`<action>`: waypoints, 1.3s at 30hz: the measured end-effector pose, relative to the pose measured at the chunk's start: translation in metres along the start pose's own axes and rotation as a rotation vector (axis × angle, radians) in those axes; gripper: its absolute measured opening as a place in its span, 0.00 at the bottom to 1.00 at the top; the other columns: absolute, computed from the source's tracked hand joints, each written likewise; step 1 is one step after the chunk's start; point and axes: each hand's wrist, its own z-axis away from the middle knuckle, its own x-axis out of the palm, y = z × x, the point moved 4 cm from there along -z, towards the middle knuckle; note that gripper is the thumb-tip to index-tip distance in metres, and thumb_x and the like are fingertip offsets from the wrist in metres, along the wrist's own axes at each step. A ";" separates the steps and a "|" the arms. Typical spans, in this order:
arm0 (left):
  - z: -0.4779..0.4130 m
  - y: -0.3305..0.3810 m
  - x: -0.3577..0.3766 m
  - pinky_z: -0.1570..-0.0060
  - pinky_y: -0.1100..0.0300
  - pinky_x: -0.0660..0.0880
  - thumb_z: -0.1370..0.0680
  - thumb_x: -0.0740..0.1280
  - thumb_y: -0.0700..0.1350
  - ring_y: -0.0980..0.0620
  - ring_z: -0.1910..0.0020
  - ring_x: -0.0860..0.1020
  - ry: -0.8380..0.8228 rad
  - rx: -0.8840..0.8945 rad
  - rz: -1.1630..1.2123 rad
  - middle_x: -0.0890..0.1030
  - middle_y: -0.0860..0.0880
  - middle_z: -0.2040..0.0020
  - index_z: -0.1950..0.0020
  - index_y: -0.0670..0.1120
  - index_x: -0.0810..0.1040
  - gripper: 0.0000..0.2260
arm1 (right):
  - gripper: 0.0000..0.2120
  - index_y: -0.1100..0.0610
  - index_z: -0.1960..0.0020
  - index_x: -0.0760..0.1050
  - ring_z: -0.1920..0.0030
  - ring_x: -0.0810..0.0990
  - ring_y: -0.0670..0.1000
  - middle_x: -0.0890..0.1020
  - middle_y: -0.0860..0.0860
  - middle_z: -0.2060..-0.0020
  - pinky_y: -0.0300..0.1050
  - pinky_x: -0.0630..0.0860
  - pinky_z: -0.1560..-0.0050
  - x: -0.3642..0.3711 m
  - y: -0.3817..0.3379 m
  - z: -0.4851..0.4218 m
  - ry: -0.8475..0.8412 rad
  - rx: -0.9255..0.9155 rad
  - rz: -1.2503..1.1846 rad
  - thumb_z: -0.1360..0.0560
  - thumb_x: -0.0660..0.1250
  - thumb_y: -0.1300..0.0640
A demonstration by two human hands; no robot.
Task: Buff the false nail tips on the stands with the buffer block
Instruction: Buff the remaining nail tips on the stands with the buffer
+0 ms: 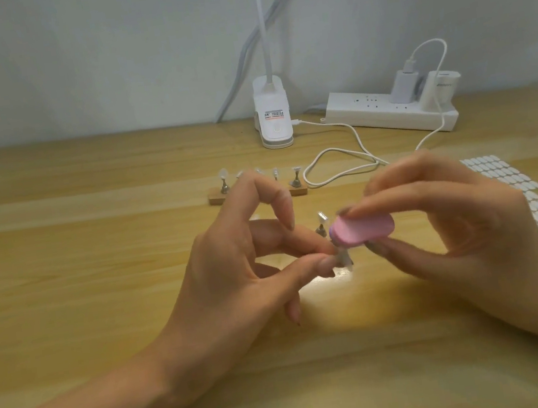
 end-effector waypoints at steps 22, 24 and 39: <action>-0.001 -0.001 0.002 0.76 0.64 0.72 0.28 0.75 0.40 0.47 0.64 0.84 -0.051 -0.048 0.105 0.86 0.44 0.60 0.57 0.53 0.63 0.19 | 0.10 0.53 0.45 0.81 0.49 0.81 0.54 0.80 0.51 0.51 0.47 0.76 0.49 -0.003 0.008 0.000 0.017 0.005 0.004 0.26 0.73 0.58; -0.001 -0.002 0.002 0.77 0.64 0.72 0.26 0.74 0.37 0.47 0.64 0.84 -0.043 -0.060 0.118 0.86 0.43 0.59 0.56 0.52 0.63 0.21 | 0.11 0.54 0.44 0.81 0.48 0.81 0.55 0.81 0.53 0.50 0.51 0.77 0.48 -0.005 0.009 0.000 0.042 0.037 -0.034 0.26 0.73 0.58; -0.003 -0.005 -0.001 0.77 0.64 0.72 0.29 0.74 0.40 0.50 0.69 0.82 0.003 -0.149 0.188 0.86 0.42 0.60 0.53 0.45 0.61 0.21 | 0.09 0.52 0.45 0.81 0.50 0.82 0.50 0.81 0.51 0.51 0.46 0.78 0.48 0.003 -0.006 -0.001 0.001 -0.012 0.006 0.26 0.72 0.56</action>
